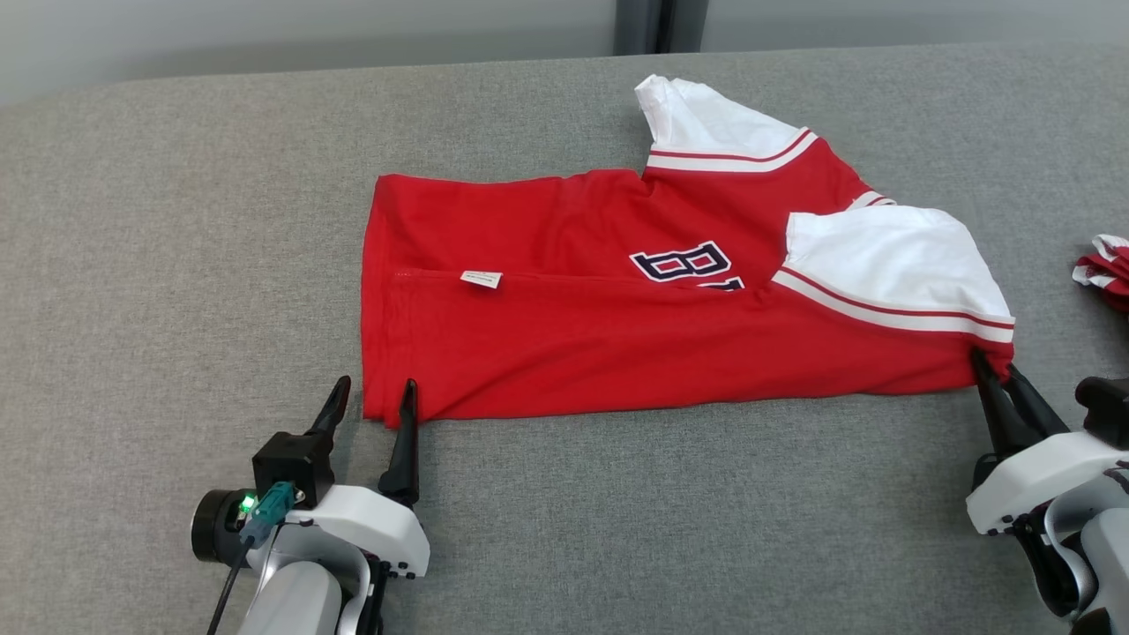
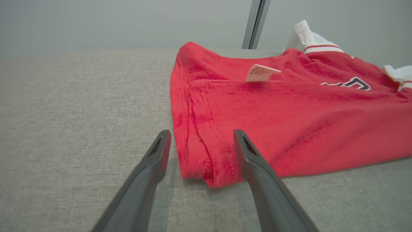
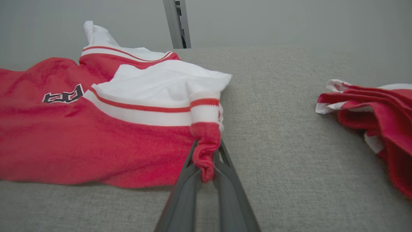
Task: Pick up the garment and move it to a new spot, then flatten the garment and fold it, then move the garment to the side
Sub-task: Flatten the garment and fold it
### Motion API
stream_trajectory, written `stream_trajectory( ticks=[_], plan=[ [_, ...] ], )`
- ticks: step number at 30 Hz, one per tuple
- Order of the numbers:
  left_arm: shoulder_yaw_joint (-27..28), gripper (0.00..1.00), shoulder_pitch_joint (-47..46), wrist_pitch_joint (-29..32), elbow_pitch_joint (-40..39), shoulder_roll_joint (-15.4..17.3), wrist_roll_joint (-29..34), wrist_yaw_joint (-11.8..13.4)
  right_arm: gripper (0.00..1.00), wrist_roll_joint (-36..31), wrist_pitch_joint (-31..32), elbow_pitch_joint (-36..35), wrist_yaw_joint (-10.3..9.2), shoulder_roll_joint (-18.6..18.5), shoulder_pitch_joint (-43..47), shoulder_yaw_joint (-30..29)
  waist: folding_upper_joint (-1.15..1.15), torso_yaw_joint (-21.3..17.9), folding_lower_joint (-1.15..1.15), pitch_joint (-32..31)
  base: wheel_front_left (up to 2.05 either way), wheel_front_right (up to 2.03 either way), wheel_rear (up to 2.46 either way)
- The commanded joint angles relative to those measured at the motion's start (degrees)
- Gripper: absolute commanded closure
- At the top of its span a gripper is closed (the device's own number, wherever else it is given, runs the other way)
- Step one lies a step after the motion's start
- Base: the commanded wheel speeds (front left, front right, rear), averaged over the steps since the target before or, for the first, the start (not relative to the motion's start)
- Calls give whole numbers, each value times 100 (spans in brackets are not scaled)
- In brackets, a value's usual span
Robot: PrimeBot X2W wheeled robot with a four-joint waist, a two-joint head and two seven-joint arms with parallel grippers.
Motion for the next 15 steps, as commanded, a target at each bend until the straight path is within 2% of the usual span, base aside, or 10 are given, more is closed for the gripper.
stream_trajectory(
  ticks=[1,6,13,14,15],
  plan=[
    [-18,0,66,-7,2,24,-45,-21,100,69,5,-3,-4,-78,-55,5,0,-11,0,-1,0,0,0],
    [-215,0,-36,-6,160,28,-243,-129,100,109,5,16,-4,-215,-163,117,0,-65,0,39,0,0,0],
    [-361,0,-255,-6,402,27,-388,-184,100,120,5,28,-3,-128,-339,304,0,-119,0,100,0,0,0],
    [-382,27,-272,-6,394,27,-384,-194,100,132,5,29,-3,-122,-355,311,0,-117,0,103,0,0,0],
    [-405,95,-273,-6,384,25,-396,-209,100,142,5,32,-3,-122,-367,312,0,-113,0,103,0,0,0]
  ],
)
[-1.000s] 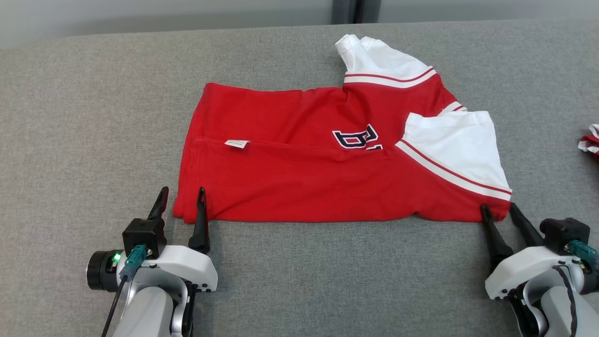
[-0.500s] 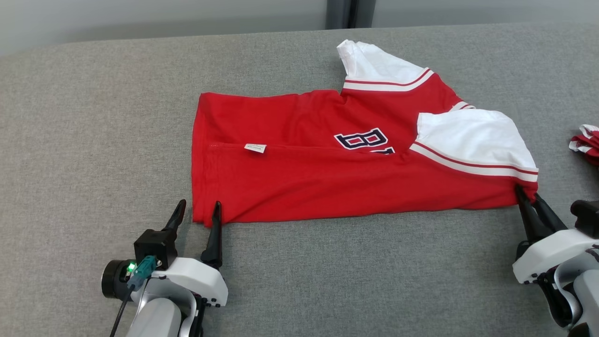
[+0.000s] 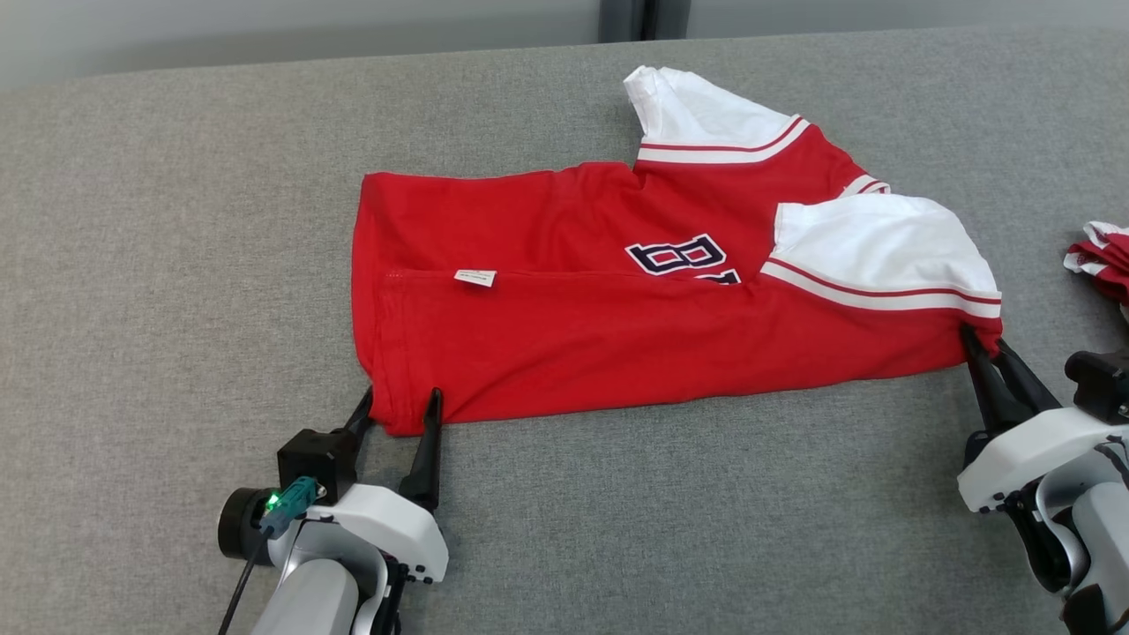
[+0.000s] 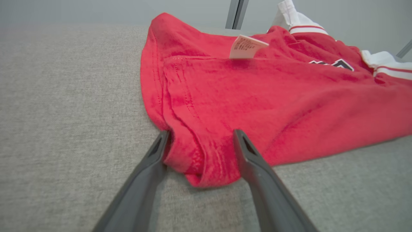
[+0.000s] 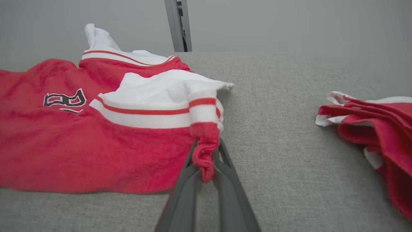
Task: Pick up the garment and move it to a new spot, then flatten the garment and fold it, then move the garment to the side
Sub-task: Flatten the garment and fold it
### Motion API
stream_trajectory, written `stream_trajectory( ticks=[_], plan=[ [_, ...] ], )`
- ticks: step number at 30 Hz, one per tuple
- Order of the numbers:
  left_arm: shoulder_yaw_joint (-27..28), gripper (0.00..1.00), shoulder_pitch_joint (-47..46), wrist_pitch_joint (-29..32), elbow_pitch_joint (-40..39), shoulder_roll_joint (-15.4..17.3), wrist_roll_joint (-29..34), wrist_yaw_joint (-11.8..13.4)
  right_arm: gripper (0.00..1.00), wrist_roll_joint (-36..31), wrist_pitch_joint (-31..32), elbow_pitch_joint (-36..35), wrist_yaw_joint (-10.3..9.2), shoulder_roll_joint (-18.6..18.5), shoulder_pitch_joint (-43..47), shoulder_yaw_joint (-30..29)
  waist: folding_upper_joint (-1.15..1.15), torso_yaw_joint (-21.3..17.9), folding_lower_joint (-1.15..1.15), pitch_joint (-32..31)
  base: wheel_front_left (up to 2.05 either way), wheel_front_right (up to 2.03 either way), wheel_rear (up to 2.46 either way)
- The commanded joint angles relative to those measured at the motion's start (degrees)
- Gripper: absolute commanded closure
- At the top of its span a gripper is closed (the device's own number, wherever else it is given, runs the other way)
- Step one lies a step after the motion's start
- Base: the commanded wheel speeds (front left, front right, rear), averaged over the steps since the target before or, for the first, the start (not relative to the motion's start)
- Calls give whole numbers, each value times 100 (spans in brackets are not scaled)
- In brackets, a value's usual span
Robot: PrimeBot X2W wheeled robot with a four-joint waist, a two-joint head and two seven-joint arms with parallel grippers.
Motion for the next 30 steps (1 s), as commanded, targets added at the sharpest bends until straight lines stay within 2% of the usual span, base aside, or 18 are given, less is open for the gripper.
stream_trajectory(
  ticks=[1,9,17,23,30],
  plan=[
    [-21,100,-76,-6,-23,26,-14,-37,100,40,5,-3,-2,-10,-61,-16,0,9,0,-2,0,0,0],
    [332,100,144,-7,-165,31,-105,65,100,36,5,2,-2,17,18,-115,0,54,0,-216,0,0,0],
    [753,100,825,-7,-136,42,-12,0,100,180,5,179,-4,102,580,-59,0,40,0,-945,0,0,0],
    [824,100,1476,-7,-86,43,17,5,100,402,5,159,-7,158,1269,157,0,43,0,-1394,0,0,0],
    [659,100,1790,-7,-11,36,-90,78,100,570,5,129,-6,174,1714,355,0,65,0,-1409,0,0,0]
  ],
)
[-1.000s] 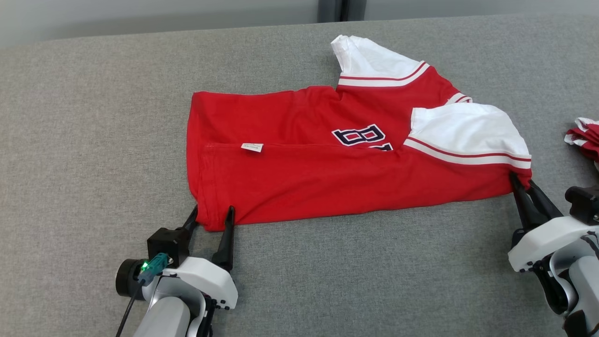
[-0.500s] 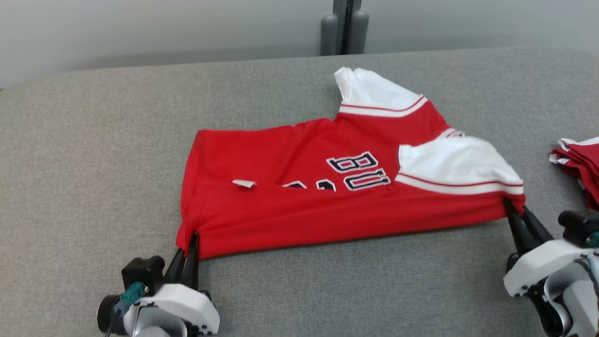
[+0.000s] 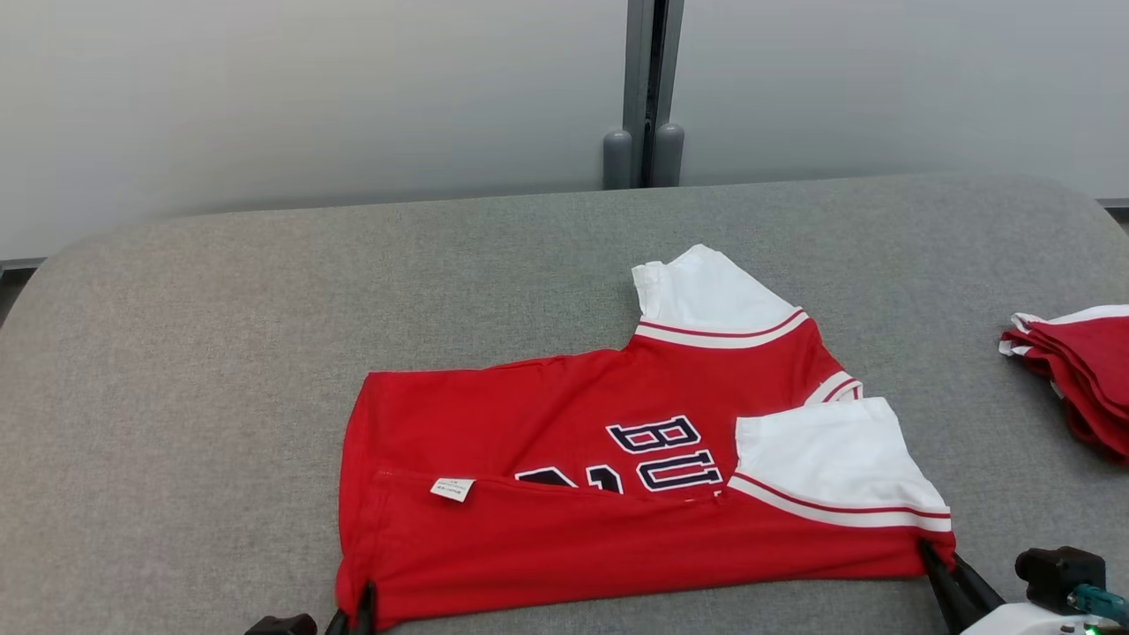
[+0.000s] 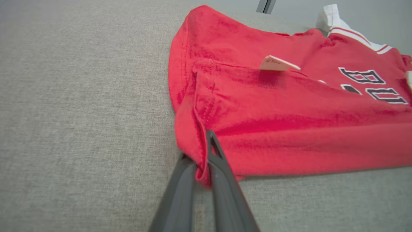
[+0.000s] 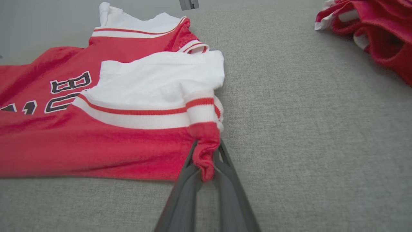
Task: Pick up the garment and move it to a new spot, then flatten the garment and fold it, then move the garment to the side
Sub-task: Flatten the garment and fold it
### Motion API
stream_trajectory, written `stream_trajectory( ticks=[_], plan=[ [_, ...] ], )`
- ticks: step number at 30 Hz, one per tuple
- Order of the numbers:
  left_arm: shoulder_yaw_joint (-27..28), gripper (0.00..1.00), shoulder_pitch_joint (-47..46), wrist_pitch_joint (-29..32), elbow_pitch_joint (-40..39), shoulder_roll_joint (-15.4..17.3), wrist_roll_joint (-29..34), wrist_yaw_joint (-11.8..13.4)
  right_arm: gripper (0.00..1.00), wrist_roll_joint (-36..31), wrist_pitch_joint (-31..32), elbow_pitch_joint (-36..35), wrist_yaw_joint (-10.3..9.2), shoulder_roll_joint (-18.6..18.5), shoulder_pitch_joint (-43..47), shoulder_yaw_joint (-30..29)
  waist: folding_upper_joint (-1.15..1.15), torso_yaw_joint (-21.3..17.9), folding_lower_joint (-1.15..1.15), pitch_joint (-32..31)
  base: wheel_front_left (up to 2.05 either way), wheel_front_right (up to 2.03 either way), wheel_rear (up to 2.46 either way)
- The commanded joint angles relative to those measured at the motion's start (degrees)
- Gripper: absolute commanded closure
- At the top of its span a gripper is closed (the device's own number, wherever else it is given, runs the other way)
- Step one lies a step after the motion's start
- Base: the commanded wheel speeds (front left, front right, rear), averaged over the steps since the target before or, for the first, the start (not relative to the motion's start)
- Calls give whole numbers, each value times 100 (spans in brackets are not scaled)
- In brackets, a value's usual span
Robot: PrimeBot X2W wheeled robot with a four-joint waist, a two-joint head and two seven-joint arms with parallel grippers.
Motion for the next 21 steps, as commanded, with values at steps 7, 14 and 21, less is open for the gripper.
stream_trajectory(
  ticks=[7,14,21],
  plan=[
    [-66,0,-271,-7,8,42,22,269,0,-117,5,164,-7,-58,-285,-125,0,27,0,160,0,0,0],
    [97,0,-1022,-7,251,41,161,297,0,-484,5,162,-7,-82,-916,-272,0,34,0,348,0,0,0],
    [68,0,-2482,106,1258,150,249,59,0,-679,5,248,-7,-33,-1667,78,0,-43,0,623,0,0,0]
  ],
)
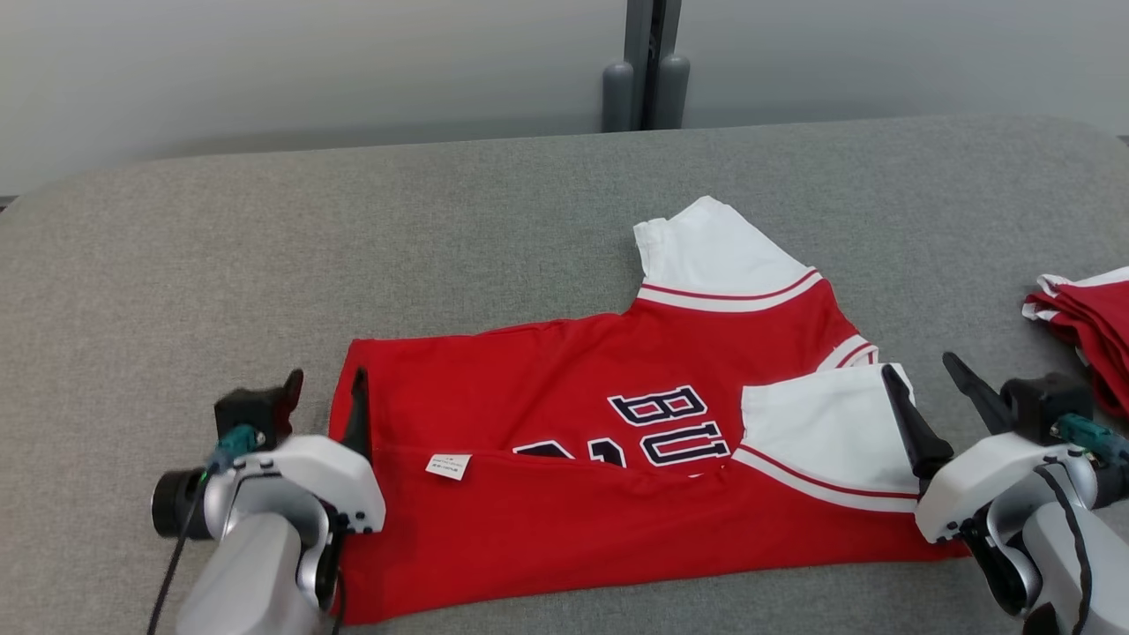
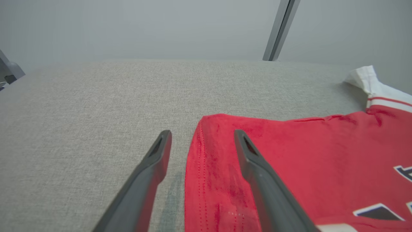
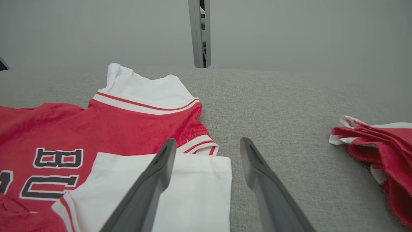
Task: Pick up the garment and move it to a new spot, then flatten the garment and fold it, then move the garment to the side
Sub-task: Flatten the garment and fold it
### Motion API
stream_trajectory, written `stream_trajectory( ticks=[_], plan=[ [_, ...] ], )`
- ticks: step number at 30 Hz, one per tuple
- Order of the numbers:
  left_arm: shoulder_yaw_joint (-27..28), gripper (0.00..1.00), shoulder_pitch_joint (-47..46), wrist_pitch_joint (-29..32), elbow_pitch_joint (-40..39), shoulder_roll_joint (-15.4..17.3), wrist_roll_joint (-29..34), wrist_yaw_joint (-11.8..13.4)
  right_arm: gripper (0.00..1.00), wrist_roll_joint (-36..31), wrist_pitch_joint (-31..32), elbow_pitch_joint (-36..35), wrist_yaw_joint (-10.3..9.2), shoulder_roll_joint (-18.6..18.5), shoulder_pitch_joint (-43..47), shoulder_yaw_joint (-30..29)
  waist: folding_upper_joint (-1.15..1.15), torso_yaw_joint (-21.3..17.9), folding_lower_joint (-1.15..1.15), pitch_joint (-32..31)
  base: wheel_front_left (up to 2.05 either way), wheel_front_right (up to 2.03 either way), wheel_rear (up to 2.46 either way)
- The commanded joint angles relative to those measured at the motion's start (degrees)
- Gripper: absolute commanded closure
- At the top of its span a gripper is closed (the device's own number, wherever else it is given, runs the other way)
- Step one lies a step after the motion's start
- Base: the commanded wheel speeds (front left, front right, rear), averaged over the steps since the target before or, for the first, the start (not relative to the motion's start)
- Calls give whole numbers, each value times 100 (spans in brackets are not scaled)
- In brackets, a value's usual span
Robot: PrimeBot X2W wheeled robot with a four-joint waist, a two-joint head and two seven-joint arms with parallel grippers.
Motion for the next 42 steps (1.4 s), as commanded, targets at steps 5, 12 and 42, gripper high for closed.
stream_trajectory(
  ticks=[5,12,42],
  plan=[
    [-53,0,-1052,316,753,45,-25,-95,0,-15,5,63,-2,-13,-467,307,0,-114,0,315,0,0,0],
    [-129,0,-1720,570,1572,65,17,37,0,55,5,105,-2,-81,-854,601,0,-217,0,640,0,0,0],
    [-1825,100,-2343,19,1262,-53,-1154,79,0,973,1255,1275,-2,-380,-3620,1845,0,942,0,1687,0,0,0]
  ],
)
